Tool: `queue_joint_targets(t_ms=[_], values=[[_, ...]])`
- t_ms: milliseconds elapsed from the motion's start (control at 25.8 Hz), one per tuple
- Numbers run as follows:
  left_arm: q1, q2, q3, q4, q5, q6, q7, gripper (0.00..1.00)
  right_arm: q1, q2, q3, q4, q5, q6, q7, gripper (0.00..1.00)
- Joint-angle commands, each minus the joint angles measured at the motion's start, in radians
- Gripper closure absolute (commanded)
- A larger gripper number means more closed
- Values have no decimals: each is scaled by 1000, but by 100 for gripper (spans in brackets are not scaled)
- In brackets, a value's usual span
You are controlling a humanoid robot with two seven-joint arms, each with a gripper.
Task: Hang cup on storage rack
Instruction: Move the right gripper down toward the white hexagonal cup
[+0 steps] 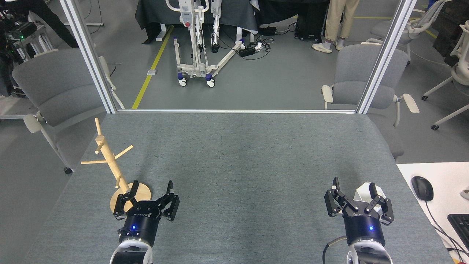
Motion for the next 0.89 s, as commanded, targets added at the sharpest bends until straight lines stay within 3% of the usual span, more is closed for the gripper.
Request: queue_joint_targets(t_ms=[0, 464, 851], values=[[3, 2, 0, 0, 1, -1, 11, 0, -1, 1, 0, 0, 0, 1, 0, 1], [24, -4, -1, -31, 2, -15, 1, 0, 6, 12, -11, 34, 5, 2, -1, 1], [36, -4, -3, -31, 2, -13, 2, 0, 36, -2, -121, 51, 6, 1, -1, 1]])
